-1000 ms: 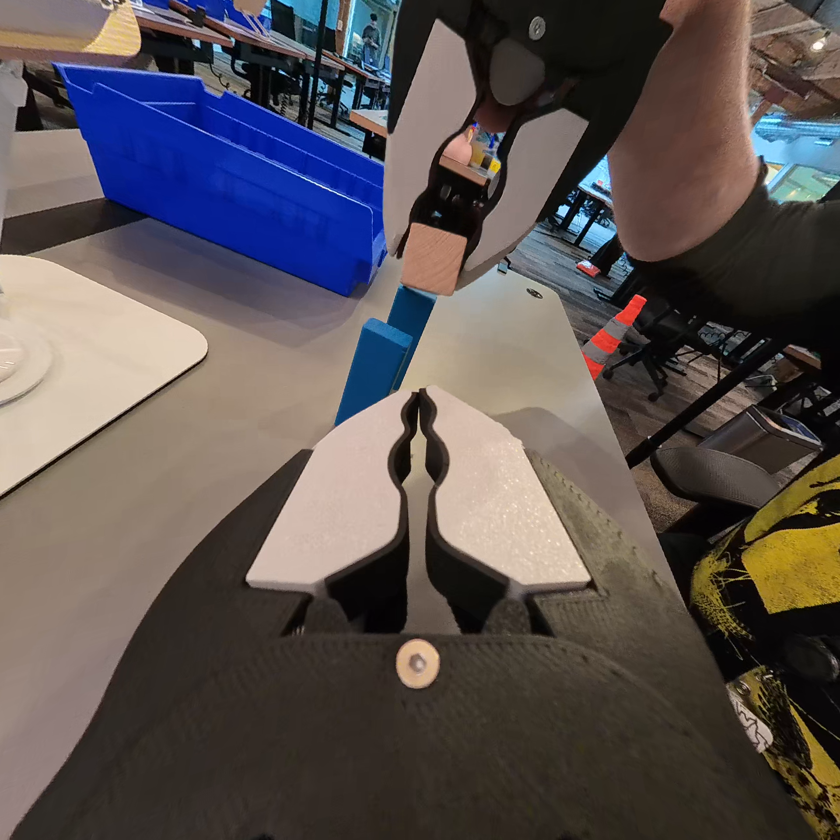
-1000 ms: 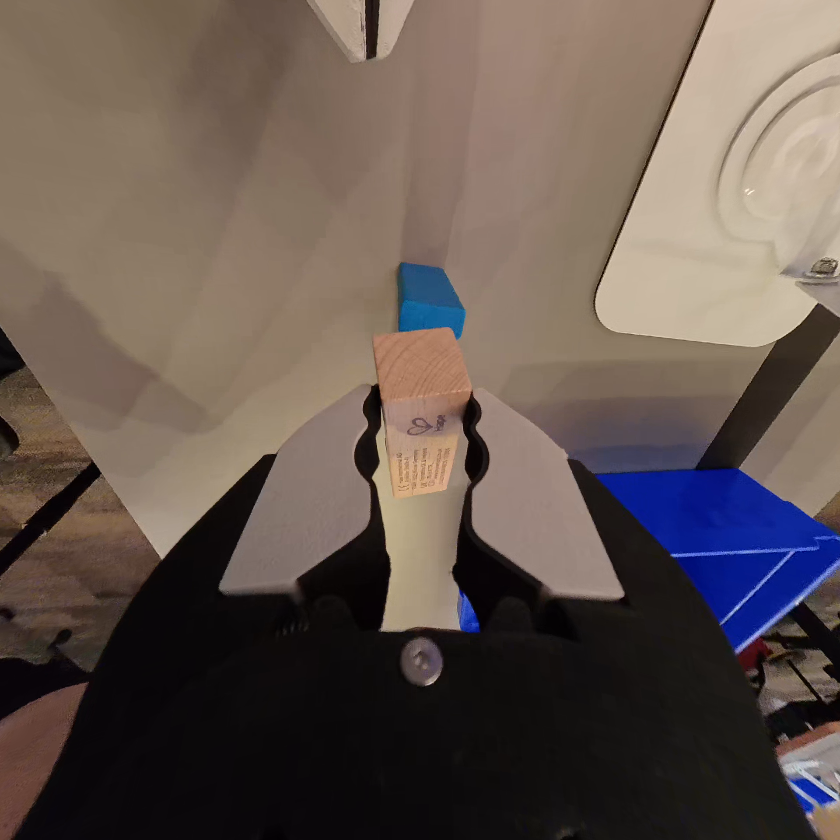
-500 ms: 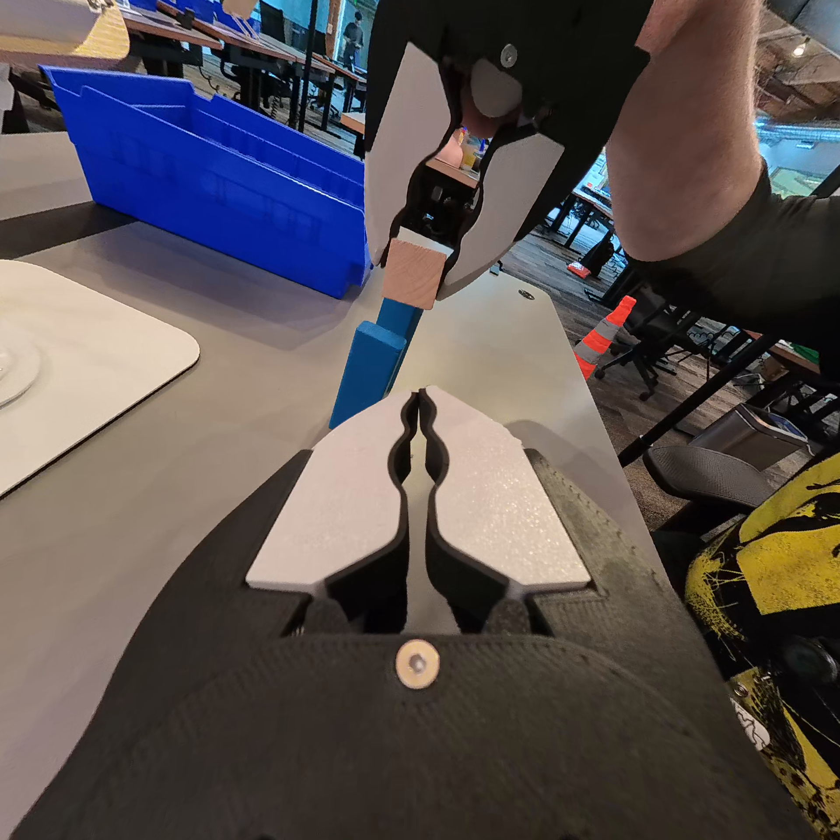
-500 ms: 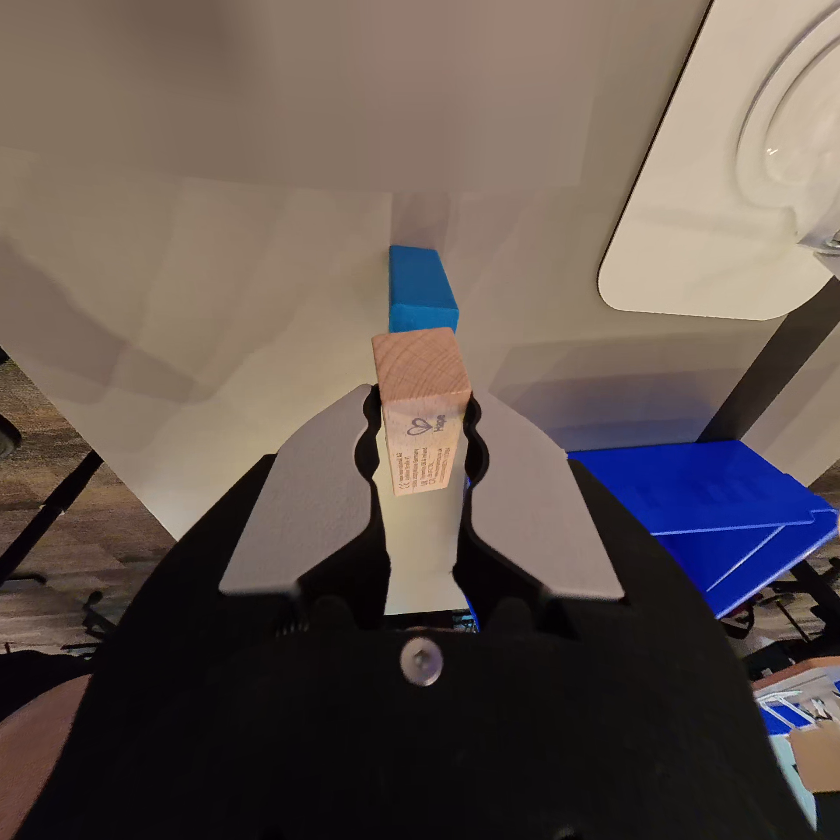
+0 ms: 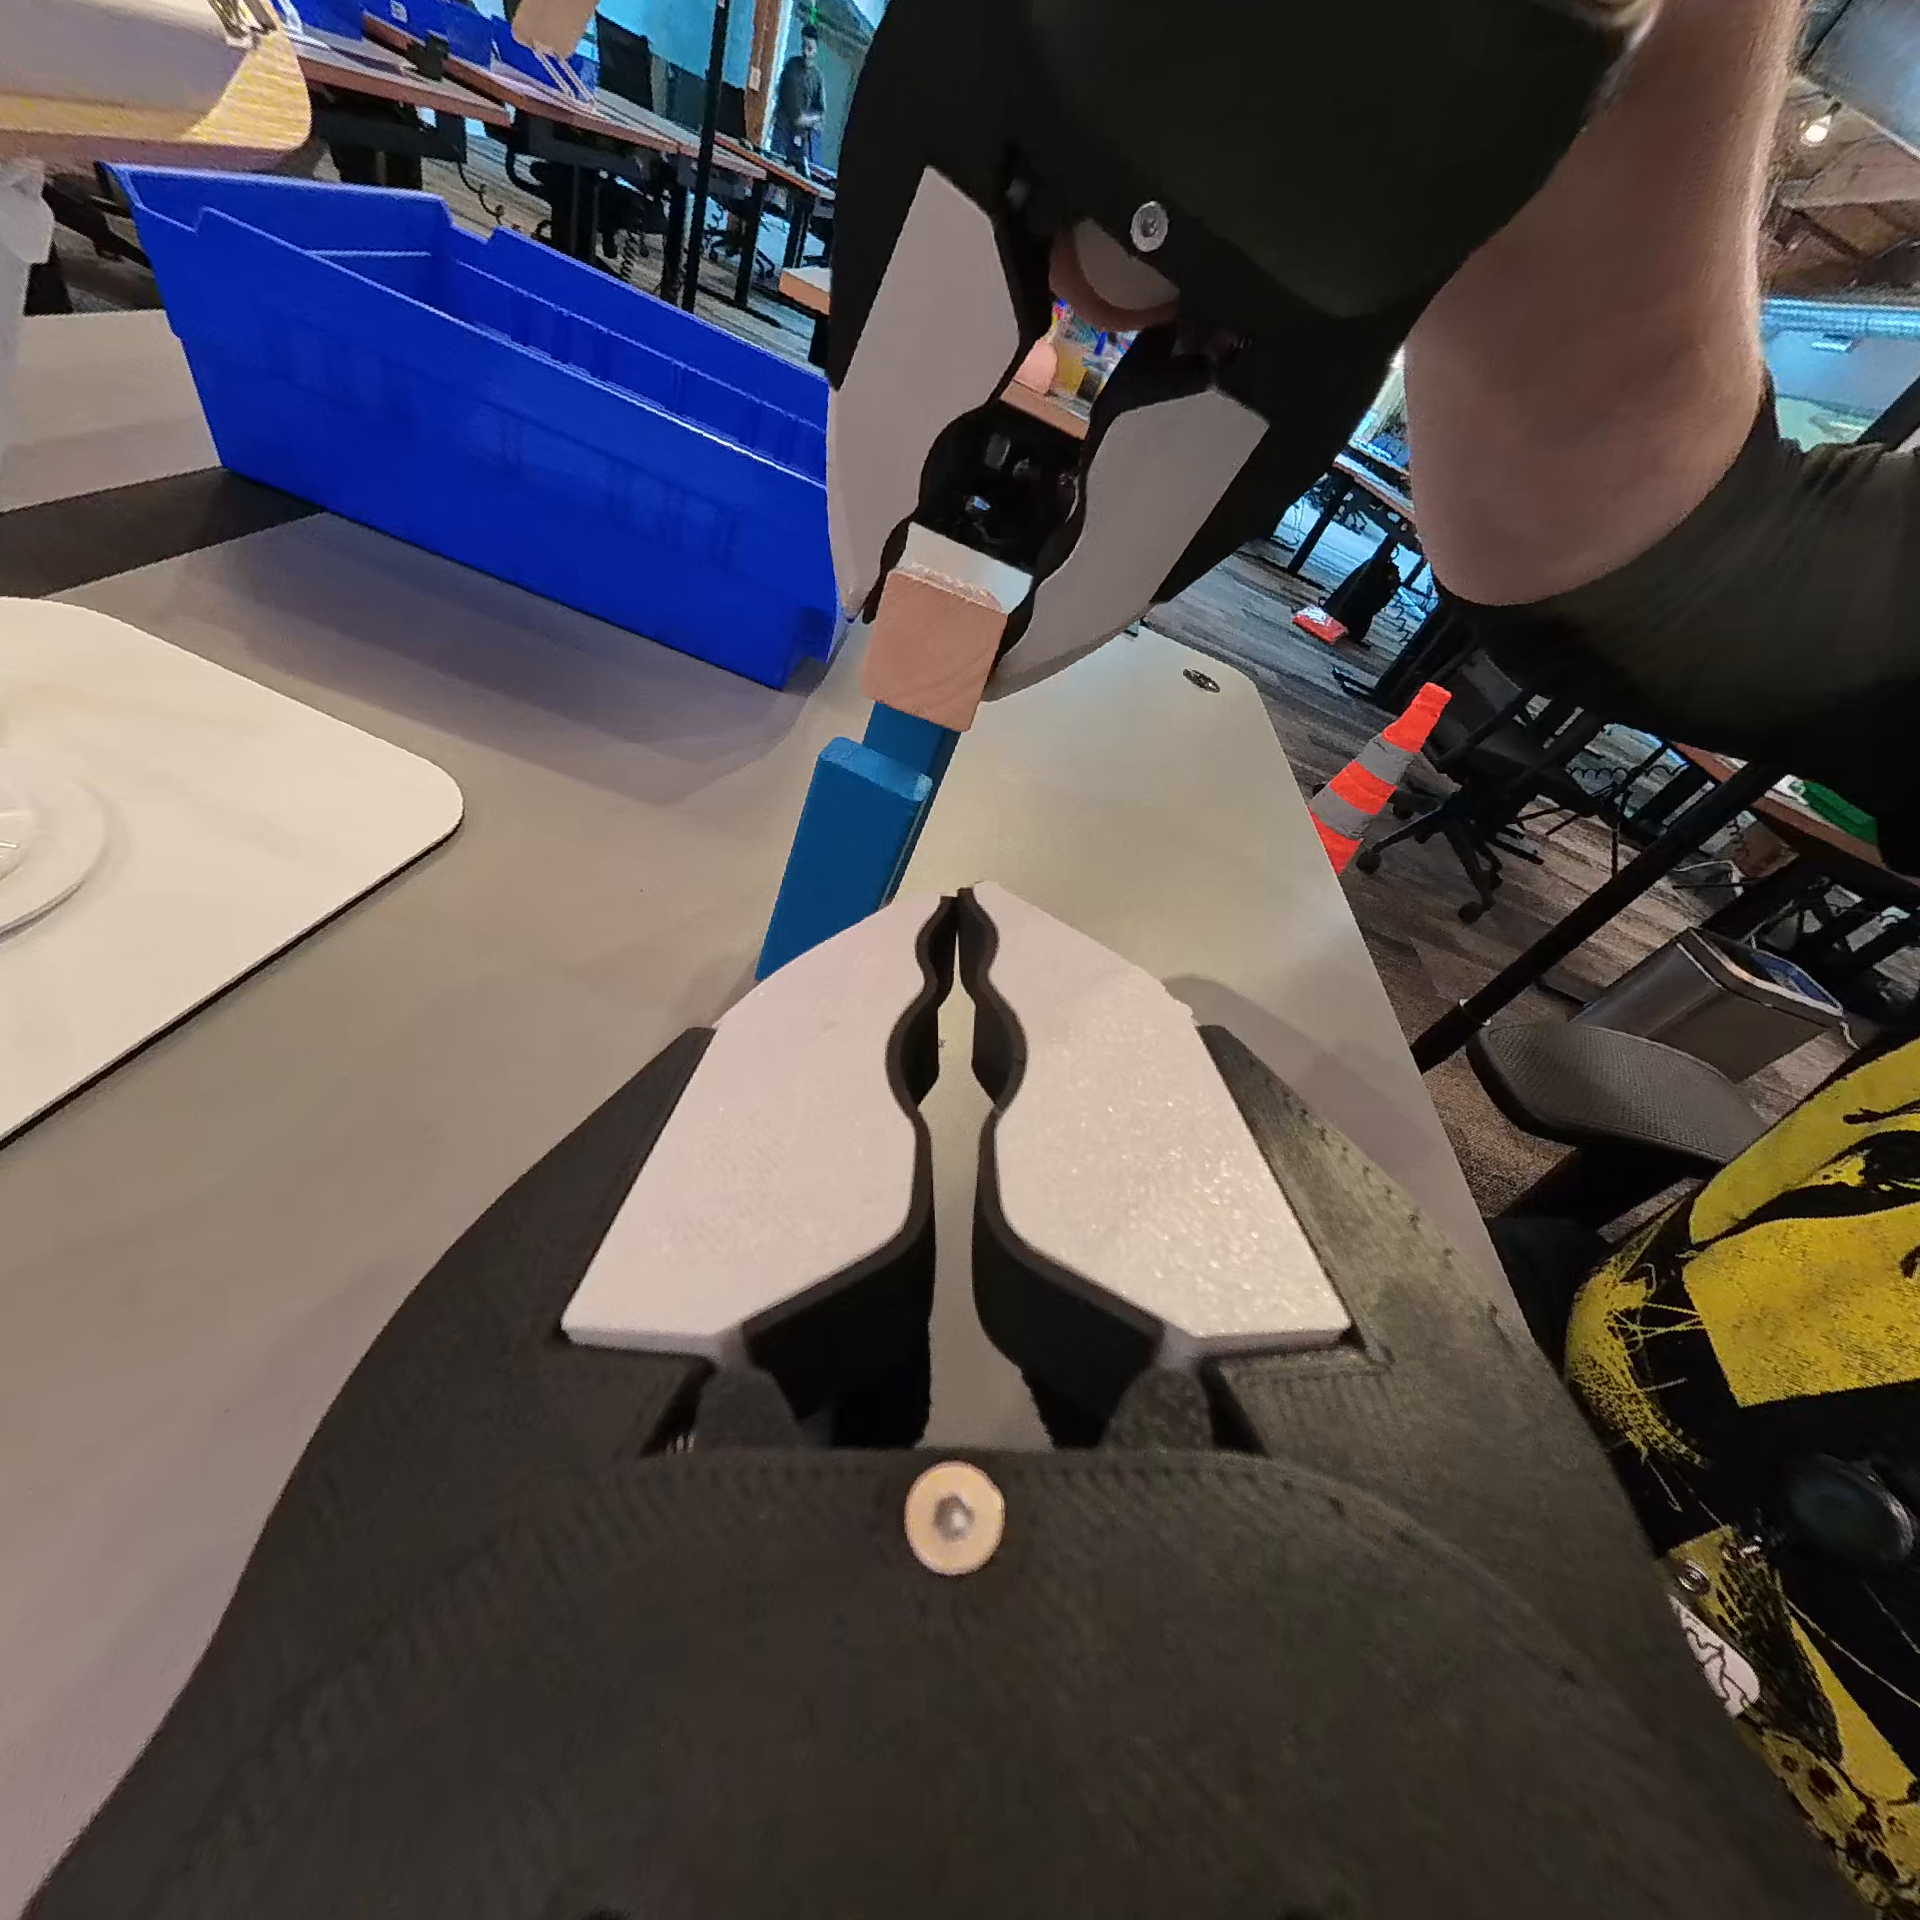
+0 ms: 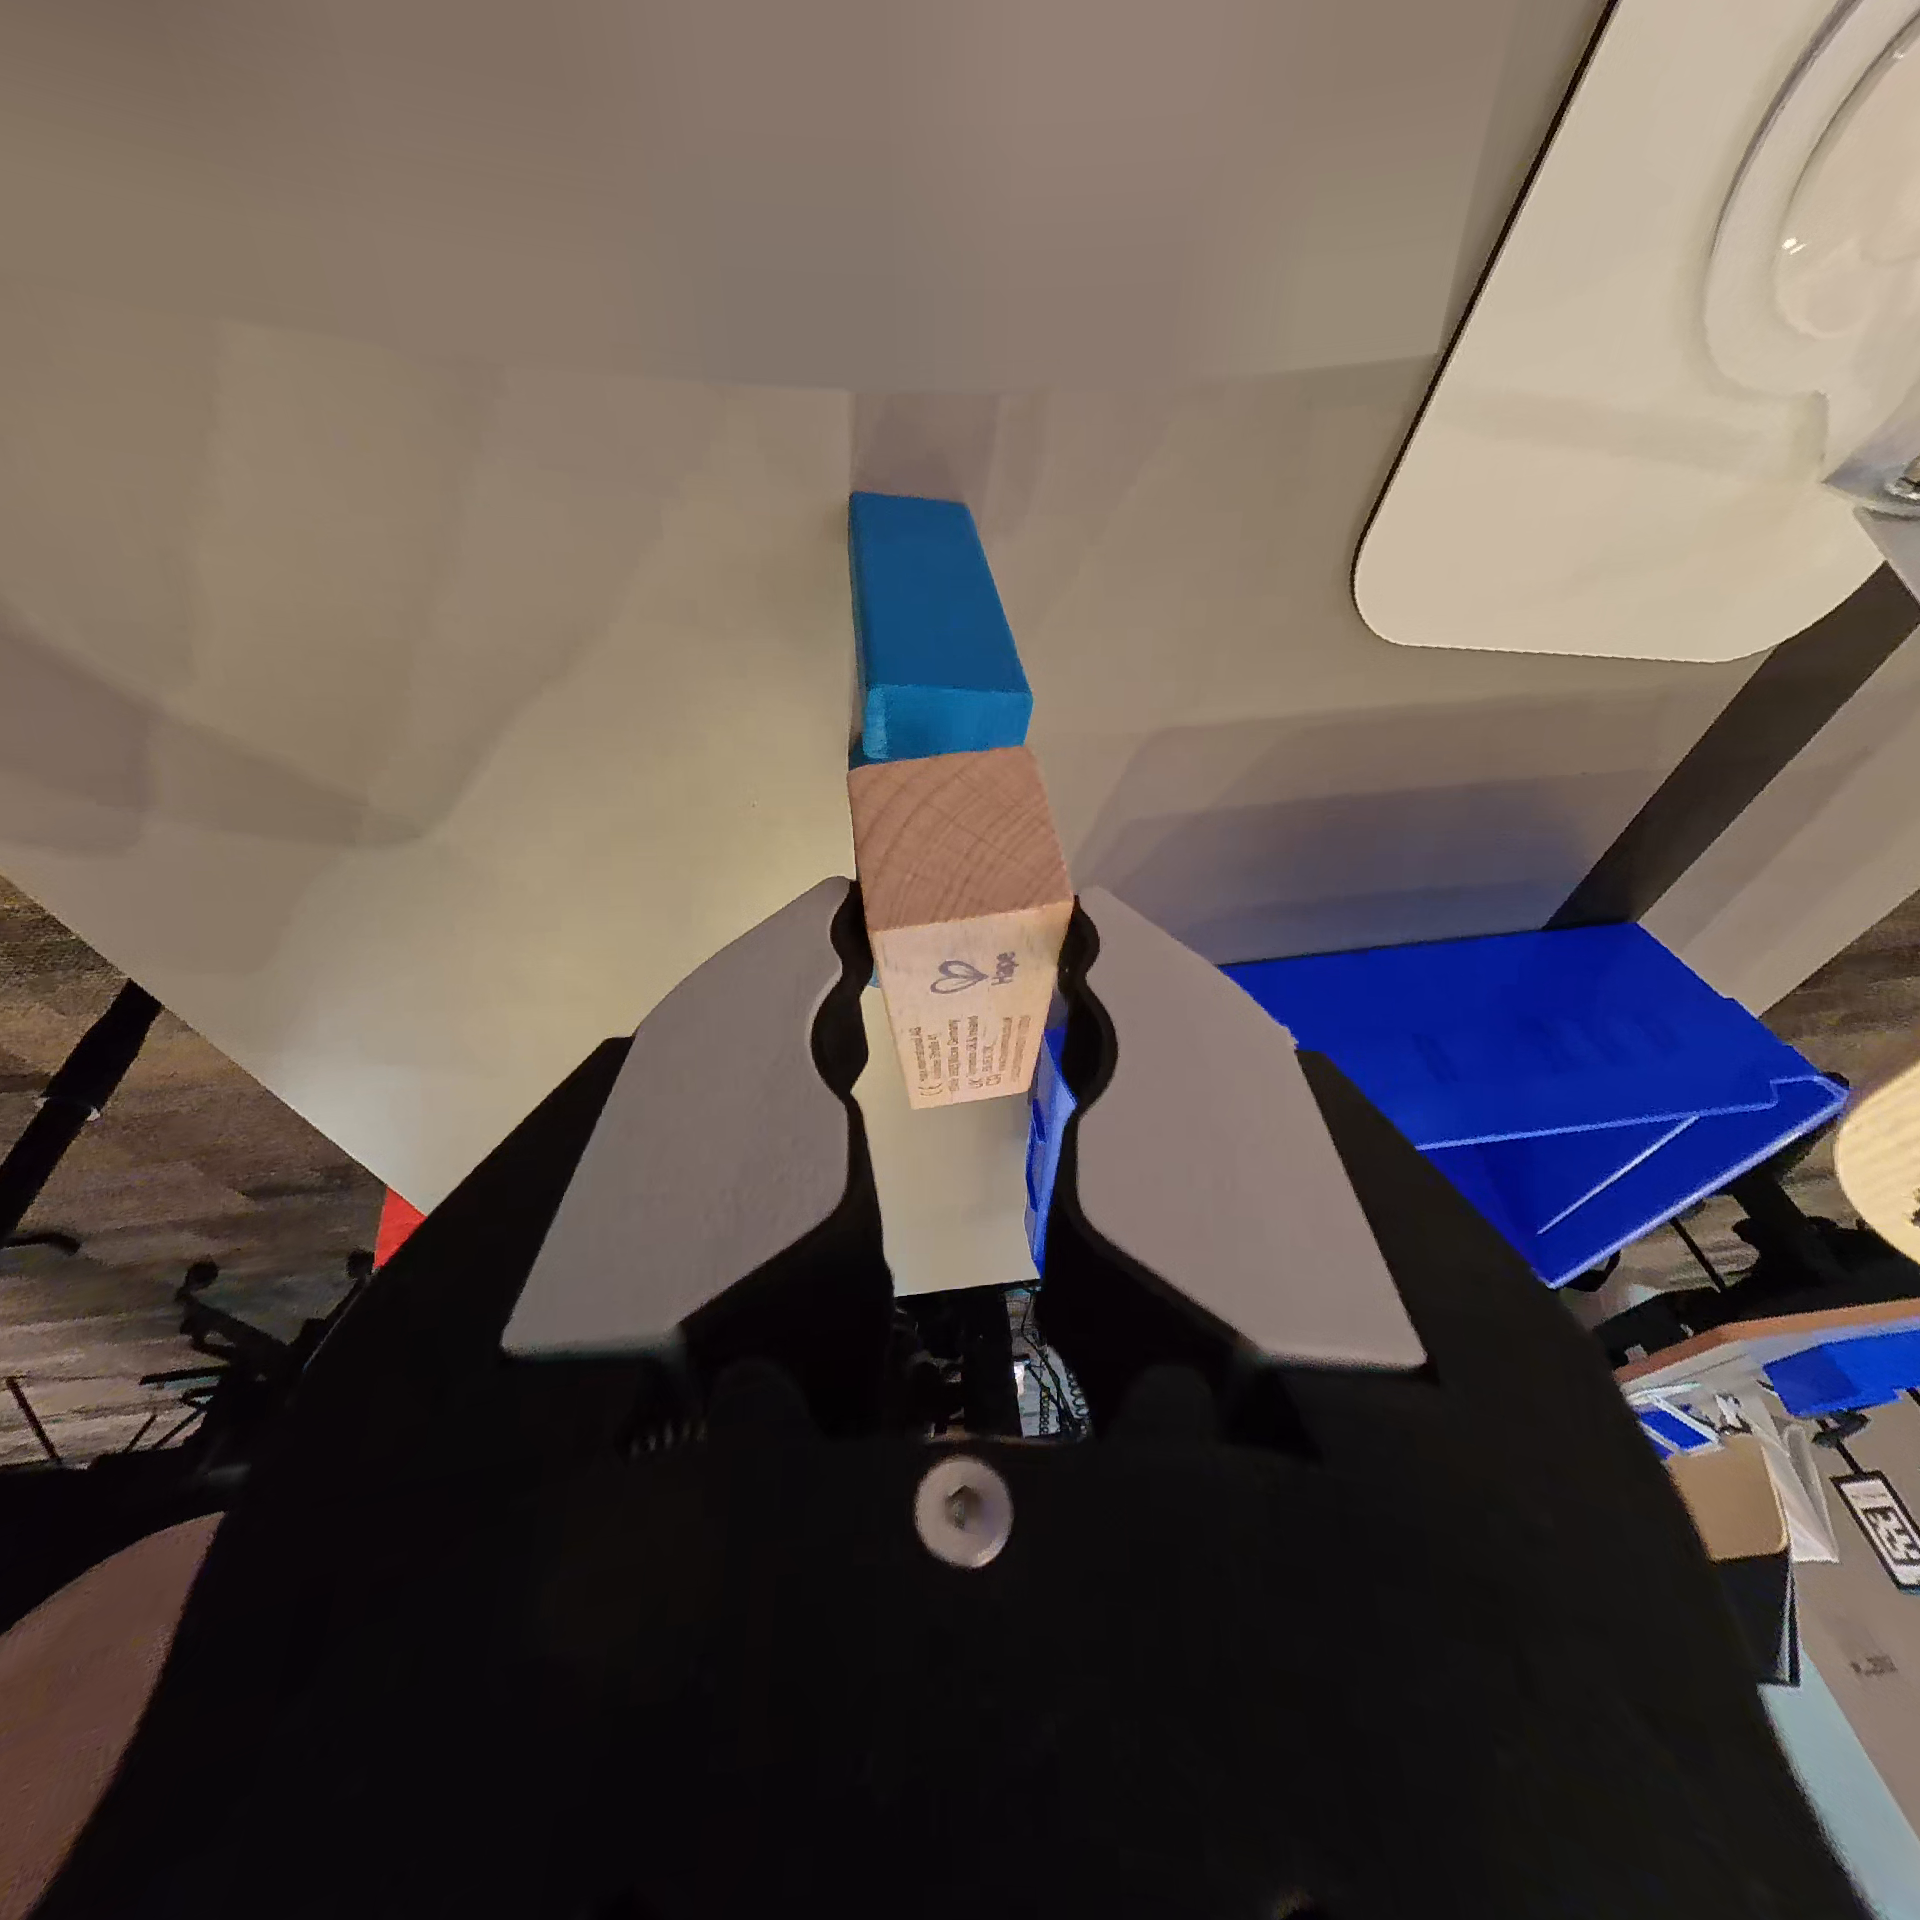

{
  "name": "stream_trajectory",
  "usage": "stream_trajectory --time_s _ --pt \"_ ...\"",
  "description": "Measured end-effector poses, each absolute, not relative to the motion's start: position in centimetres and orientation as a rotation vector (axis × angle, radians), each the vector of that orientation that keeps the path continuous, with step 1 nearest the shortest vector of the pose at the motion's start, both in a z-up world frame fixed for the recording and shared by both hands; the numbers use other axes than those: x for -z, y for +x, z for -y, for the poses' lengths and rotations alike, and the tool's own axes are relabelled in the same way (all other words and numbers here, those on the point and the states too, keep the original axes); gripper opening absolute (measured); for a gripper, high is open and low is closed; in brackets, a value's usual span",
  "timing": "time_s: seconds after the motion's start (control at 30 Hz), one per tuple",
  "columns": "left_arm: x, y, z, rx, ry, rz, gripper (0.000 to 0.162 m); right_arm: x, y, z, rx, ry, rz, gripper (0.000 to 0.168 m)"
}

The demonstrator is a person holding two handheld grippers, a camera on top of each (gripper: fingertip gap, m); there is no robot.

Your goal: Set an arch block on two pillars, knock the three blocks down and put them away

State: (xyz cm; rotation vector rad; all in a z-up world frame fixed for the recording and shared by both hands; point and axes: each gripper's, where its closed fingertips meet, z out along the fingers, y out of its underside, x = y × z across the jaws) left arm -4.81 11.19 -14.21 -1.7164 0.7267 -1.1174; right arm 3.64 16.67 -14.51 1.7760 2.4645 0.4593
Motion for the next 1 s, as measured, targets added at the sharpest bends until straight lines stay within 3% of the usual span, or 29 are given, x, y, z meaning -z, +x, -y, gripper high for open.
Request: stream_trajectory --time_s 0.87,1.0 --pt "14.1 -4.6 -10.9 1.135 -1.706 -0.745 0.000 16.1 3.8 -16.7 -0.424 1.748 -2.402 0.035" --pt "14.2 -4.5 -10.9 1.137 -1.709 -0.753 0.000 16.3 3.7 -16.6 -0.415 1.740 -2.414 0.042"
